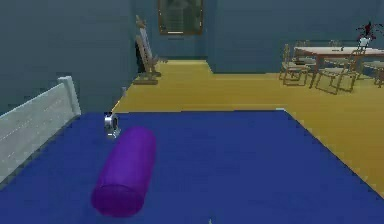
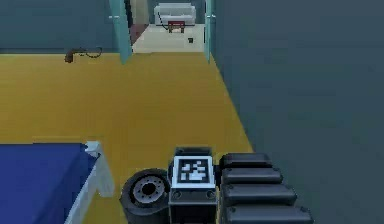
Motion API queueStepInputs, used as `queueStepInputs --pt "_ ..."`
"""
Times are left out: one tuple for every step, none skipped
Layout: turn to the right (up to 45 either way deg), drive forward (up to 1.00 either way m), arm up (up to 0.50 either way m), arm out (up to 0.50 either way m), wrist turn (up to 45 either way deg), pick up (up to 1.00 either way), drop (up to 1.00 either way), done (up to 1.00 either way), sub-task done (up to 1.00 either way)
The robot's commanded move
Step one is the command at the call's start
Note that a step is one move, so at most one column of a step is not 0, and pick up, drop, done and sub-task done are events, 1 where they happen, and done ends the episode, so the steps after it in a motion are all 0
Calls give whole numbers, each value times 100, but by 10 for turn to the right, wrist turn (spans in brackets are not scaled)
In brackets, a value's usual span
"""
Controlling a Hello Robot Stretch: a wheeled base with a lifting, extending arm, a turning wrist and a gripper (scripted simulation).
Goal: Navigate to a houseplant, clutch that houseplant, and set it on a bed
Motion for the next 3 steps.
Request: queueStepInputs --pt "450 0 0 0 0 0 0 0 0" --pt "420 0 0 0 0 0 0 0 0" --pt "450 0 0 0 0 0 0 0 0"
